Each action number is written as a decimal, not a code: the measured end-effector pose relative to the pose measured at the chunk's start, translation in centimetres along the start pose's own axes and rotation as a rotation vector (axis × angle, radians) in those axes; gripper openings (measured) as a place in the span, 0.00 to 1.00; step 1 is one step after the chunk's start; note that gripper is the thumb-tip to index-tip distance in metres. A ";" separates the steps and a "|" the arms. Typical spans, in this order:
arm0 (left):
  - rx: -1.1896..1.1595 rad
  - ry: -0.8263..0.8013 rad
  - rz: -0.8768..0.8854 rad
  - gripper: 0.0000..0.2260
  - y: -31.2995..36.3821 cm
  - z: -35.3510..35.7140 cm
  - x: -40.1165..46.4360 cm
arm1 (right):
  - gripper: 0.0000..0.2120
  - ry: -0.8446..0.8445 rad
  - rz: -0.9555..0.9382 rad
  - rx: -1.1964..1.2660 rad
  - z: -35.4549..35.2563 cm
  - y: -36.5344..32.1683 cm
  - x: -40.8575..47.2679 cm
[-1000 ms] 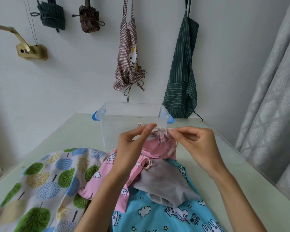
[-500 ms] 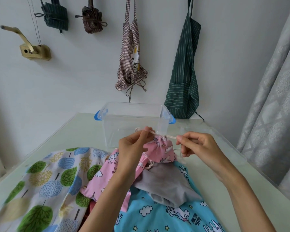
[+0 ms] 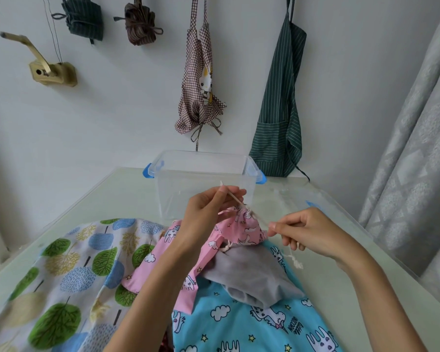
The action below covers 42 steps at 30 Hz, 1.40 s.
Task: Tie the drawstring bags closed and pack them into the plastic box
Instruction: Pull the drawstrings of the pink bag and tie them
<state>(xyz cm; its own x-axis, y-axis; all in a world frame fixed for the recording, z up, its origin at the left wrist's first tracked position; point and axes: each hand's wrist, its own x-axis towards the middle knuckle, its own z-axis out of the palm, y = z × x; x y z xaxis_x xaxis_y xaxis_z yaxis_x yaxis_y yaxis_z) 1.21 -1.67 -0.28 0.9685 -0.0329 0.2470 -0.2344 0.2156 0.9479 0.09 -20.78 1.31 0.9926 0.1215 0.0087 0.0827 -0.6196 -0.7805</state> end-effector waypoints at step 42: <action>0.421 -0.504 -0.239 0.12 0.7 -2.5 -1.3 | 0.11 -0.065 -0.302 -0.200 -0.5 0.0 -0.9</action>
<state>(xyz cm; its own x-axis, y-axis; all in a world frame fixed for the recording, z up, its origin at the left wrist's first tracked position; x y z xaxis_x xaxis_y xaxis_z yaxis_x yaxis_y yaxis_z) -0.01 0.93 -0.47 0.8640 -0.5034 -0.0112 -0.1317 -0.2475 0.9599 -0.72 -21.23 1.61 0.9135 0.3673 0.1751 0.3933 -0.6869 -0.6111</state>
